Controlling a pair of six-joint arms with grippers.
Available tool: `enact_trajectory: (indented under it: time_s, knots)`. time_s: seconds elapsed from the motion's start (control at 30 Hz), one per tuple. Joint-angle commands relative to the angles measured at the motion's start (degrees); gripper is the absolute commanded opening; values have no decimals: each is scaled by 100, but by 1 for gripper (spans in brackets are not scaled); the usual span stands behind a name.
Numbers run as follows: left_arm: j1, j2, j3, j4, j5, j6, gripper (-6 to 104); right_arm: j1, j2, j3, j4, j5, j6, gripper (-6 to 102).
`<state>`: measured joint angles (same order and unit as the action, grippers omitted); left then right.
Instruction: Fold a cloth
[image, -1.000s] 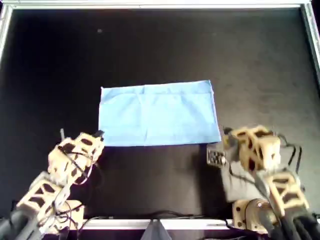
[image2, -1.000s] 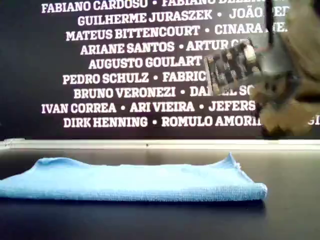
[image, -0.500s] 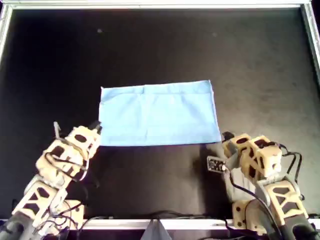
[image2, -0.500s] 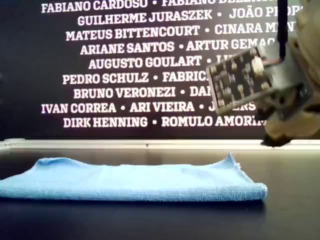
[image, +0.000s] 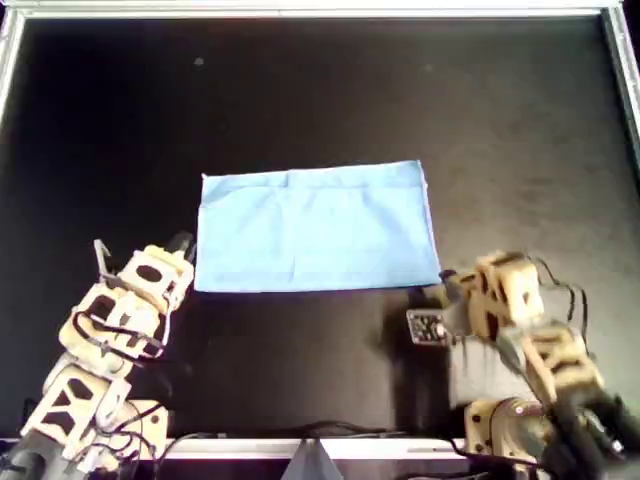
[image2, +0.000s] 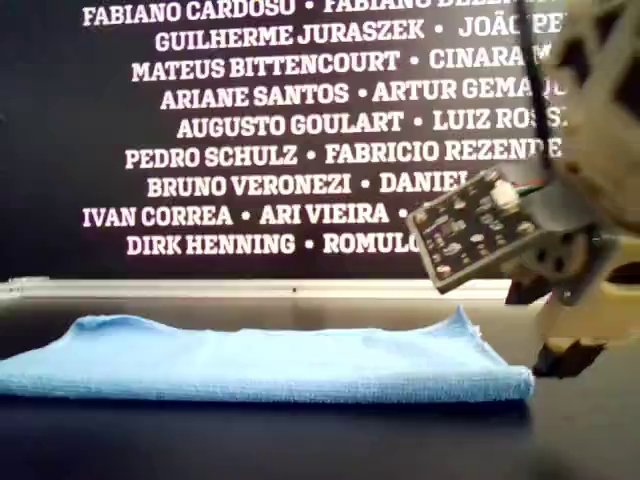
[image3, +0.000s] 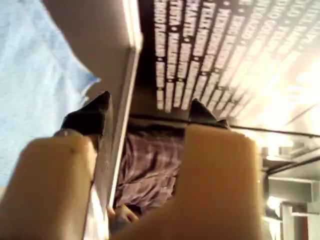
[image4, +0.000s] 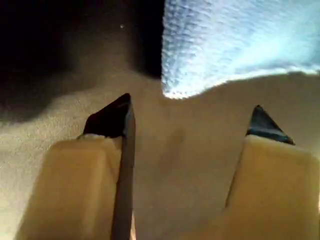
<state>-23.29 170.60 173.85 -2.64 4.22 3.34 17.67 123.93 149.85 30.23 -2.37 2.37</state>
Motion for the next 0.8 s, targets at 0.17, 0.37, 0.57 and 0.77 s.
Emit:
enact_trajectory:
  time_s: [0.17,0.37,0.57,0.77]
  knots:
    - [149,141,-35,-9,9,18,55,35,-1969,-1723,-79,-62,378,91]
    - [149,141,-35,-9,9,18,55,35,-2558,-2065,-79,-70,659,90]
    - [141,141,-35,-9,9,18,55,519,-2927,-2285,-79,-70,659,90]
    - [158,97,-35,-9,9,26,55,923,-3375,-2637,-70,-70,668,84]
